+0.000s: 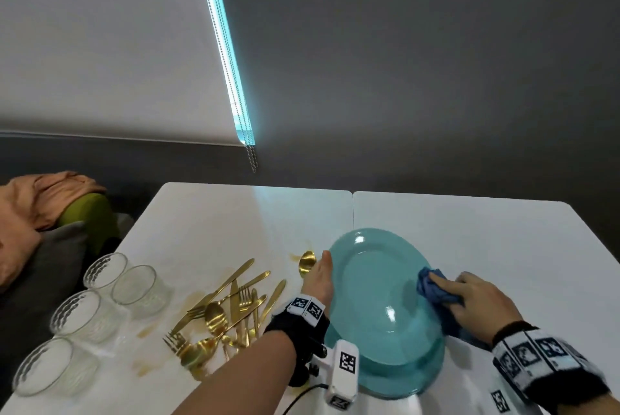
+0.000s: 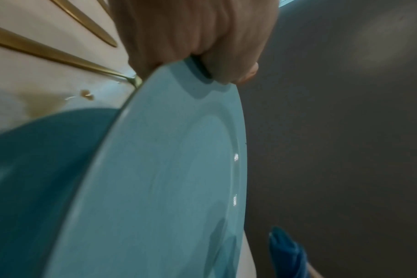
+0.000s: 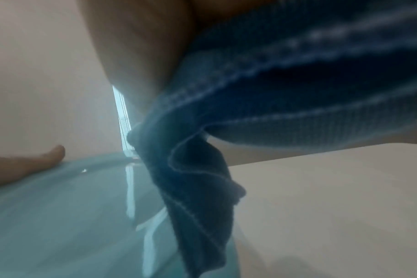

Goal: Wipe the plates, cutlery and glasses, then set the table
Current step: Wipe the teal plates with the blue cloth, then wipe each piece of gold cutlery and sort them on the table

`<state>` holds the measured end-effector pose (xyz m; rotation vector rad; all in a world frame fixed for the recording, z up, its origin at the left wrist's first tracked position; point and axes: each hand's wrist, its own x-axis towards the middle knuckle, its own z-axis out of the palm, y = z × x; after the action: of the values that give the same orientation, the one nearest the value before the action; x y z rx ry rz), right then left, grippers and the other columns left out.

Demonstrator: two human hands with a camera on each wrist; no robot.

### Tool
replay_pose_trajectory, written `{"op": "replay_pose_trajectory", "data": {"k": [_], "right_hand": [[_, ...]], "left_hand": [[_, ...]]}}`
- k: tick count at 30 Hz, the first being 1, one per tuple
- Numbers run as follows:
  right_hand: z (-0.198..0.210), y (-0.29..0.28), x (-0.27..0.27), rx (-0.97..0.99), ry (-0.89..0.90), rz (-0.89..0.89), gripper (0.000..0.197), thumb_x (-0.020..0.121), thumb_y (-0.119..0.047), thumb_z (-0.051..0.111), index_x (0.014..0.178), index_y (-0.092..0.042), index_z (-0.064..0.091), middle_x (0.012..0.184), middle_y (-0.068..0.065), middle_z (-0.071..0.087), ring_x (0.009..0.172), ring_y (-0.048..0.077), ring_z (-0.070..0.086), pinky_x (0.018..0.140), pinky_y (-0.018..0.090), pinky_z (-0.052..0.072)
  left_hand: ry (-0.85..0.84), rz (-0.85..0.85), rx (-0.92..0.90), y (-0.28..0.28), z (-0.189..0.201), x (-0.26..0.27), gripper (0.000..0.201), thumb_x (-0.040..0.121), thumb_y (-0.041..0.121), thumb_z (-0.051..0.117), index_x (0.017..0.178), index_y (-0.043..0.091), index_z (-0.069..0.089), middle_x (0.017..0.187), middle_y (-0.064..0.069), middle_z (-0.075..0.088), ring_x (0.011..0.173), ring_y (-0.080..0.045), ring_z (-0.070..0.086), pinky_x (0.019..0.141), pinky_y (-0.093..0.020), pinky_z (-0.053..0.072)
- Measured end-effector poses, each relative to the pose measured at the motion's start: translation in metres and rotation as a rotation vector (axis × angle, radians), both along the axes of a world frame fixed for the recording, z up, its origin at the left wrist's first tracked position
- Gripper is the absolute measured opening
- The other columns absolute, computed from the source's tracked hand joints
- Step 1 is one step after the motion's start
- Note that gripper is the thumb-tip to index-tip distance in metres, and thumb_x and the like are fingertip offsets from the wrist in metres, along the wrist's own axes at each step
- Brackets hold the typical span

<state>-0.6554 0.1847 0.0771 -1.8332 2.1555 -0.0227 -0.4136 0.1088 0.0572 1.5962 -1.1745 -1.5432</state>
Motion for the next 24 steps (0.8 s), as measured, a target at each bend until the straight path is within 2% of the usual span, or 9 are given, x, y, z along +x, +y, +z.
{"op": "replay_pose_trajectory", "data": {"k": [2, 3, 6, 8, 13, 17, 19, 22, 24], "right_hand": [[-0.003, 0.0, 0.004, 0.013, -0.03, -0.005, 0.044, 0.094, -0.028, 0.044, 0.132, -0.05, 0.041, 0.09, -0.007, 0.042, 0.1, 0.017, 0.057, 0.079, 0.022, 0.042], [-0.003, -0.001, 0.006, 0.016, -0.034, -0.006, 0.044, 0.093, -0.029, 0.045, 0.132, -0.05, 0.042, 0.091, -0.007, 0.043, 0.1, 0.017, 0.056, 0.079, 0.023, 0.043], [-0.002, -0.006, 0.013, 0.007, -0.061, -0.03, 0.044, 0.093, -0.03, 0.047, 0.131, -0.051, 0.043, 0.091, -0.005, 0.047, 0.097, 0.018, 0.056, 0.075, 0.023, 0.042], [0.001, -0.008, 0.02, 0.007, -0.098, -0.046, 0.044, 0.092, -0.029, 0.05, 0.13, -0.049, 0.045, 0.091, -0.002, 0.05, 0.094, 0.019, 0.056, 0.076, 0.025, 0.044], [0.007, -0.01, 0.037, 0.007, -0.172, -0.061, 0.047, 0.088, -0.028, 0.058, 0.131, -0.042, 0.048, 0.087, 0.0, 0.054, 0.093, 0.022, 0.058, 0.076, 0.024, 0.043], [0.012, -0.012, 0.051, -0.02, -0.408, -0.181, 0.049, 0.081, -0.018, 0.068, 0.128, -0.025, 0.057, 0.117, 0.001, 0.067, 0.111, 0.018, 0.059, 0.089, 0.013, 0.038], [0.011, -0.014, 0.056, -0.049, -0.538, -0.263, 0.04, 0.081, -0.015, 0.07, 0.12, -0.021, 0.064, 0.114, -0.001, 0.068, 0.107, 0.016, 0.061, 0.088, 0.015, 0.039], [0.007, -0.017, 0.063, -0.039, -0.675, -0.371, 0.024, 0.082, -0.016, 0.069, 0.106, -0.019, 0.069, 0.096, 0.001, 0.07, 0.092, 0.019, 0.063, 0.082, 0.026, 0.046], [0.004, -0.02, 0.067, -0.034, -0.756, -0.43, 0.016, 0.083, -0.013, 0.068, 0.098, -0.019, 0.069, 0.088, 0.003, 0.069, 0.089, 0.023, 0.065, 0.085, 0.035, 0.051]], "left_hand": [[-0.102, -0.011, 0.01, 0.006, -0.019, 0.0, 0.077, 0.074, 0.084, 0.018, 0.091, 0.022, 0.06, 0.102, -0.005, 0.064, 0.101, -0.026, 0.06, 0.096, -0.045, 0.047], [-0.148, -0.017, 0.004, 0.006, -0.029, 0.0, 0.079, 0.073, 0.085, 0.018, 0.089, 0.019, 0.059, 0.097, -0.007, 0.064, 0.097, -0.026, 0.061, 0.094, -0.042, 0.048], [-0.255, -0.053, 0.016, 0.012, -0.029, 0.0, 0.056, 0.094, 0.058, 0.026, 0.071, 0.013, 0.047, 0.069, -0.001, 0.051, 0.076, -0.022, 0.052, 0.073, -0.028, 0.042], [-0.277, -0.026, 0.054, 0.015, -0.034, -0.001, 0.046, 0.094, 0.055, 0.036, 0.079, 0.013, 0.046, 0.068, 0.004, 0.047, 0.073, -0.019, 0.049, 0.068, -0.025, 0.035], [-0.449, -0.076, 0.04, 0.014, -0.046, -0.001, 0.056, 0.084, 0.056, 0.057, 0.115, 0.01, 0.048, 0.105, -0.003, 0.059, 0.101, -0.024, 0.06, 0.08, -0.027, 0.047], [-0.738, -0.254, 0.053, 0.005, -0.054, 0.003, 0.069, 0.085, 0.065, 0.044, 0.128, 0.01, 0.046, 0.127, -0.011, 0.049, 0.122, -0.027, 0.045, 0.097, -0.04, 0.042], [-0.825, -0.257, 0.039, -0.001, -0.05, 0.009, 0.057, 0.096, 0.052, 0.033, 0.133, 0.011, 0.044, 0.132, -0.012, 0.044, 0.127, -0.028, 0.036, 0.101, -0.041, 0.037], [-0.853, -0.199, 0.035, -0.014, -0.048, 0.026, 0.037, 0.099, 0.021, 0.034, 0.133, 0.009, 0.043, 0.132, -0.013, 0.047, 0.122, -0.03, 0.044, 0.1, -0.037, 0.037], [-0.939, -0.285, 0.095, -0.022, -0.049, 0.038, 0.034, 0.097, 0.022, 0.039, 0.127, 0.007, 0.045, 0.132, -0.013, 0.048, 0.124, -0.029, 0.046, 0.102, -0.035, 0.037]]}}
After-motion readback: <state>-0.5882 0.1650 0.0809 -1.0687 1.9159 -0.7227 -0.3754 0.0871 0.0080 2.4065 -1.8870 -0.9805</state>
